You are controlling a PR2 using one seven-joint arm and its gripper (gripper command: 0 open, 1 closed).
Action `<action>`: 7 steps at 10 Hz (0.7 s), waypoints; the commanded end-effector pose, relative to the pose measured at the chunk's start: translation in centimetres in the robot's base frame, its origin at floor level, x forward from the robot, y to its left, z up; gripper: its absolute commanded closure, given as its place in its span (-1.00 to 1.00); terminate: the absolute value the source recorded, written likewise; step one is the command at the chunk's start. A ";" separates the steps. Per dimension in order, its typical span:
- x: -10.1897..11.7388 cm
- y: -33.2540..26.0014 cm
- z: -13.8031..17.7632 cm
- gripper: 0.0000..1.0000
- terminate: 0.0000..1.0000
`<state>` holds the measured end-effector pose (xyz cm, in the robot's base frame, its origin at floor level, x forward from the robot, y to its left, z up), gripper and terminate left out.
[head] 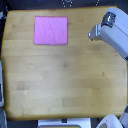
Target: Folding a cloth
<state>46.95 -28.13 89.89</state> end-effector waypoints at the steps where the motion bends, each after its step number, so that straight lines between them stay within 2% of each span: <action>1: 0.1 0.3 -0.1 -1.00 -1.00; 3: 1.6 4.3 -1.1 -1.00 -1.00; 7: 7.2 12.7 -5.1 -1.00 -1.00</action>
<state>48.51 -24.47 88.86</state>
